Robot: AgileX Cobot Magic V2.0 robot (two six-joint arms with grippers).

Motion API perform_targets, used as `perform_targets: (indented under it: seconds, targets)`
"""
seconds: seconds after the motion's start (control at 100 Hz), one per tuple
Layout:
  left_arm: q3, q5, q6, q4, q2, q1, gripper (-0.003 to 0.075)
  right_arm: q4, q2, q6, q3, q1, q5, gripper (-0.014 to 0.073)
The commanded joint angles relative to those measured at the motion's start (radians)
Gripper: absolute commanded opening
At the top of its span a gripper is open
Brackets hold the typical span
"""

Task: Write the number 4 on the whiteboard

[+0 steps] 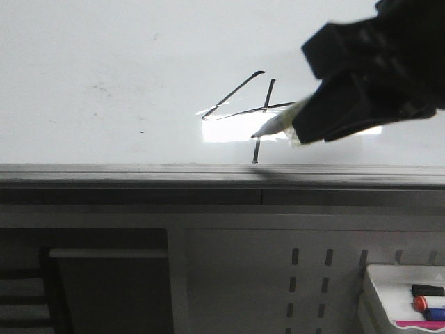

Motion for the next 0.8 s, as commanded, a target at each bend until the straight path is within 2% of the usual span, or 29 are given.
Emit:
perform_targets:
  seconds: [0.0,0.11,0.18,0.26,0.44,0.62,0.79]
  targets:
    - [-0.026,0.019,-0.008,-0.02,0.088,0.003,0.0098,-0.037,-0.102,-0.004,-0.026,0.037,-0.024,-0.0064]
    - [-0.046,0.081,-0.008,-0.045,0.222,0.003,0.0293,-0.108,-0.177,-0.004,-0.026,0.091,0.006,-0.0064]
    - [-0.084,0.103,-0.008,-0.058,0.323,0.003,0.035,-0.183,-0.215,-0.011,-0.026,0.128,0.029,-0.0064]
    - [-0.143,0.149,0.032,-0.061,0.446,0.0,0.0345,-0.23,-0.243,-0.074,-0.026,0.173,0.05,-0.0064]
    - [-0.307,0.316,0.248,-0.083,0.684,-0.015,0.0346,-0.254,-0.25,-0.192,-0.026,0.277,0.054,-0.0064]
    - [-0.445,0.407,0.384,-0.087,0.833,-0.144,0.0346,-0.27,-0.247,-0.212,-0.026,0.33,-0.018,-0.0064]
    - [-0.535,0.378,0.422,-0.049,0.937,-0.281,0.0346,-0.301,-0.247,-0.212,-0.027,0.369,-0.07,-0.0064]
